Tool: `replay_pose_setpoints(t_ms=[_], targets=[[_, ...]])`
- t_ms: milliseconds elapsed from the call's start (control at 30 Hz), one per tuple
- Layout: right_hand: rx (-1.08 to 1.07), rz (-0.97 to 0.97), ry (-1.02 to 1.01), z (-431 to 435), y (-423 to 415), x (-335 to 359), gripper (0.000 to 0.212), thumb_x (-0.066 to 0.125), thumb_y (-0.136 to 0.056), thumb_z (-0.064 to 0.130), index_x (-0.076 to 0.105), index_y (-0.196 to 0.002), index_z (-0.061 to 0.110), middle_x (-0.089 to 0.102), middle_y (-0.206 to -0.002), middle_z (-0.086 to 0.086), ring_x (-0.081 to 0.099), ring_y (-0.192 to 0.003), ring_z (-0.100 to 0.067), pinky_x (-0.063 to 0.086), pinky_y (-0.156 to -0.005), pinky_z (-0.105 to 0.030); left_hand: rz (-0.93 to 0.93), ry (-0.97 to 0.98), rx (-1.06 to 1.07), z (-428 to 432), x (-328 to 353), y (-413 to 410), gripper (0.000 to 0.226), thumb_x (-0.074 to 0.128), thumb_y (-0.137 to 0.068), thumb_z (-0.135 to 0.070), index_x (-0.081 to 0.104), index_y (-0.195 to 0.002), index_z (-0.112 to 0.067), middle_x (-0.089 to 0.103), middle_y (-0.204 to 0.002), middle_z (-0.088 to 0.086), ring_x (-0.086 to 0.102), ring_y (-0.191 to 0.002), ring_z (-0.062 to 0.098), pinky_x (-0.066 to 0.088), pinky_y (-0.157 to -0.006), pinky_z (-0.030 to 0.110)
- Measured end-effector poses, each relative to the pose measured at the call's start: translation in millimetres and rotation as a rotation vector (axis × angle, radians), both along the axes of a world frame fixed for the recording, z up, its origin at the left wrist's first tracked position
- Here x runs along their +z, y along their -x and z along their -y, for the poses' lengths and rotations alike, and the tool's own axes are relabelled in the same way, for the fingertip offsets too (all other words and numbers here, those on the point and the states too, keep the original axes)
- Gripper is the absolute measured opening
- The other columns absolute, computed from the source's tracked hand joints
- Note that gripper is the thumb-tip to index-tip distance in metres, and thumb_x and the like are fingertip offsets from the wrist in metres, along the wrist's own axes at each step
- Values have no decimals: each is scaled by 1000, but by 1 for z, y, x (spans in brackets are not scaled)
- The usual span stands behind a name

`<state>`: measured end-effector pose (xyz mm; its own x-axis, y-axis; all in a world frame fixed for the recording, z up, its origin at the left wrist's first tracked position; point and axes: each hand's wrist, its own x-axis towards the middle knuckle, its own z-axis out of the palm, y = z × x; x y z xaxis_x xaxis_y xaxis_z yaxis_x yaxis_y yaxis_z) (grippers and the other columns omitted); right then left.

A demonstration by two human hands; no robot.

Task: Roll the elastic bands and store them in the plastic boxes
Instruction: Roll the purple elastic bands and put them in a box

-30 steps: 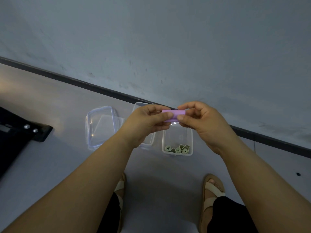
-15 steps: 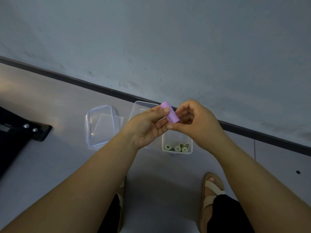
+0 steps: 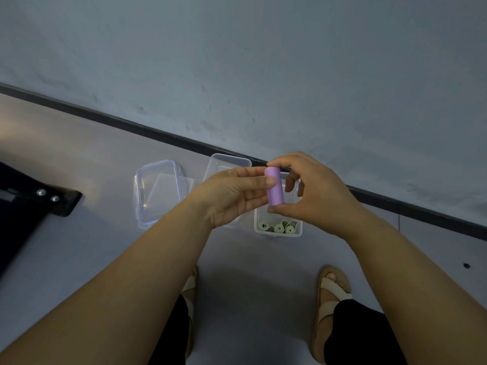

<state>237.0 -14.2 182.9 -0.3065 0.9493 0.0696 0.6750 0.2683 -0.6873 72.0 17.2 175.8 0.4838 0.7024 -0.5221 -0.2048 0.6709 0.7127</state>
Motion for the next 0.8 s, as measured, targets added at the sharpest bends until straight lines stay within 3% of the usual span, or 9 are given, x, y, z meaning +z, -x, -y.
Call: replay_pose_setpoints(t_ms=[67, 233, 367, 533, 700, 800], targets=[[-11, -17, -28, 0, -2, -1, 48, 79, -67, 30, 50, -106, 33, 48, -98, 23, 49, -84, -5, 42, -63, -13, 22, 28, -3, 2, 0, -2, 16, 60, -79, -3, 63, -94, -4, 72, -76, 6, 69, -67, 13, 58, -67, 22], [-23, -19, -55, 0, -3, 2, 51, 83, -61, 31, 51, -101, 30, 47, -95, 22, 49, -88, -4, 39, -65, -5, 50, 93, -13, 3, 0, -1, 30, 63, -70, -22, 64, -96, -5, 72, -80, 8, 69, -67, 15, 58, -60, 25], [-36, -19, -15, 1, -3, 8, 53, 84, -58, 36, 50, -99, 33, 48, -95, 23, 51, -89, -2, 37, -68, -6, 36, 109, 11, 2, -2, 0, 14, 54, -88, -12, 64, -94, -5, 72, -76, 6, 69, -68, 14, 58, -61, 24], [-11, -14, 16, 1, -2, 8, 54, 83, -57, 40, 48, -97, 37, 47, -95, 25, 49, -89, 4, 36, -70, -6, -33, 67, 28, 3, 0, 0, 12, 54, -90, -9, 64, -92, -3, 71, -75, 7, 70, -65, 16, 55, -53, 25], [-35, 1, 8, 0, -3, 5, 53, 83, -57, 39, 51, -99, 32, 49, -96, 21, 50, -90, 2, 41, -71, -14, -30, 46, 51, 3, 2, 0, 11, 54, -89, -8, 64, -91, -4, 71, -75, 8, 70, -66, 16, 57, -56, 26], [-58, 27, -15, 0, -2, 2, 52, 82, -58, 39, 53, -99, 27, 50, -97, 16, 51, -89, -2, 47, -72, -22, -15, -10, 14, 5, 3, 0, 21, 67, -73, -14, 66, -92, -5, 73, -80, 6, 71, -74, 16, 59, -66, 26]])
